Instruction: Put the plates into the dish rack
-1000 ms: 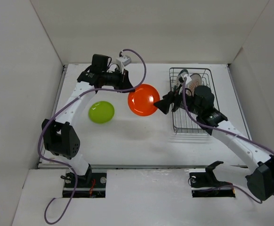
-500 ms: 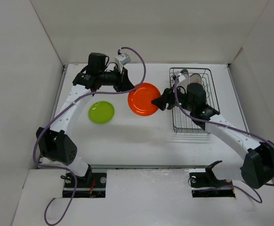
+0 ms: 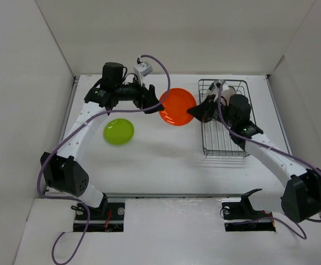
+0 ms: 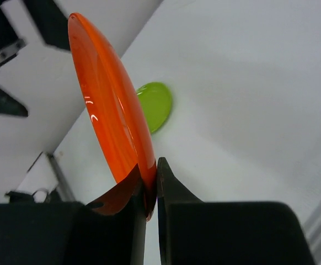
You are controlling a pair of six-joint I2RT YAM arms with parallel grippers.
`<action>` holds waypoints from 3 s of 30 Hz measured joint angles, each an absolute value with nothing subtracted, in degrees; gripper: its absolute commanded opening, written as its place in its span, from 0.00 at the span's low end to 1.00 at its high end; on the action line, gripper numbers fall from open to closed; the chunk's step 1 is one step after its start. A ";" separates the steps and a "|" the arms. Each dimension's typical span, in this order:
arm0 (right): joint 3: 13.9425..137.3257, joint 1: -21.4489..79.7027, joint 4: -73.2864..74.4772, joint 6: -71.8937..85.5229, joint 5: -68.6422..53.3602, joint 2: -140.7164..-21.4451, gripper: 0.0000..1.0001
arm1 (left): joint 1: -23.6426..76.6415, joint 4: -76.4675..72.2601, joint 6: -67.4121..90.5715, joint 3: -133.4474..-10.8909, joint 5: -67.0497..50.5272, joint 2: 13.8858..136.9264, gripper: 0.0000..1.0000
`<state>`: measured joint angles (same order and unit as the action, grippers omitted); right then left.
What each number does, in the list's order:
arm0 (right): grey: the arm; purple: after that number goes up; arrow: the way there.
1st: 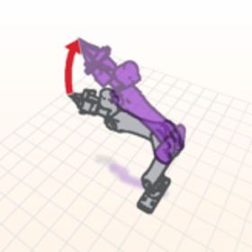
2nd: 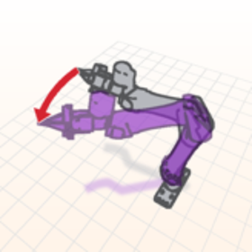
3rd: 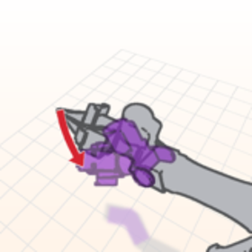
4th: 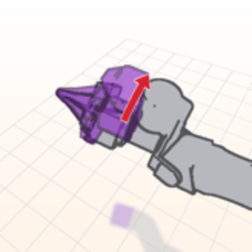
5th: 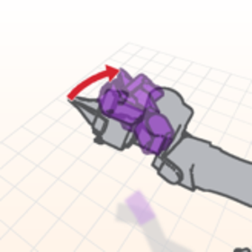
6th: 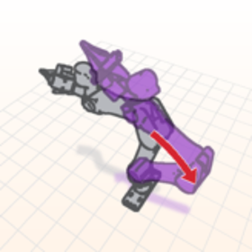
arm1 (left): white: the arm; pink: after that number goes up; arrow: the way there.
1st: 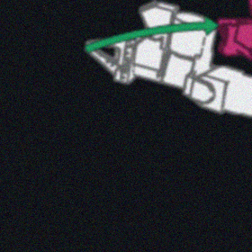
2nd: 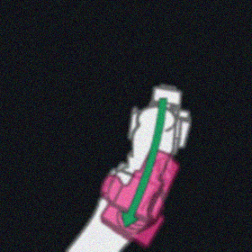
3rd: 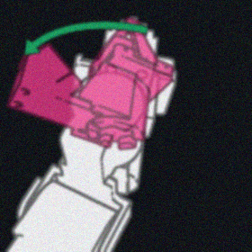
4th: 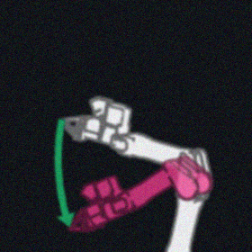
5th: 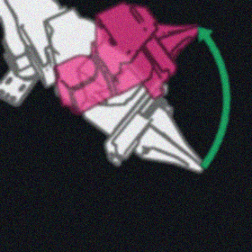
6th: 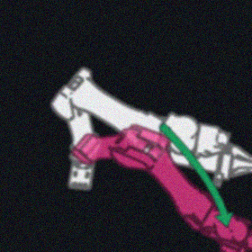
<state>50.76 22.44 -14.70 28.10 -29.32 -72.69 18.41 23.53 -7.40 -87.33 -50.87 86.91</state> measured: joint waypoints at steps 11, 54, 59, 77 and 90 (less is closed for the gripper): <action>71.75 9.43 12.34 18.85 13.65 -67.48 0.00 | 18.63 25.30 -3.36 -87.81 -34.65 92.88 1.00; 67.61 0.62 12.43 10.11 20.93 -88.92 0.00 | 18.63 25.61 -3.16 -88.51 -20.58 92.31 1.00; 67.40 1.83 12.40 10.33 22.00 -89.67 0.24 | 18.61 25.52 -3.03 -88.51 -16.71 91.18 1.00; 68.20 1.10 14.66 12.95 26.46 -85.12 0.72 | 5.39 22.26 -5.21 -77.71 -9.85 89.49 1.00; 68.75 2.33 10.87 6.85 -5.93 -65.49 0.79 | -9.93 23.05 -16.84 -65.12 -15.38 93.67 1.00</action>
<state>68.75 2.33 10.87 6.85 -5.93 -65.49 -9.93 23.05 -16.84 -65.12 -15.38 93.67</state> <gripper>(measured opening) 0.787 0.997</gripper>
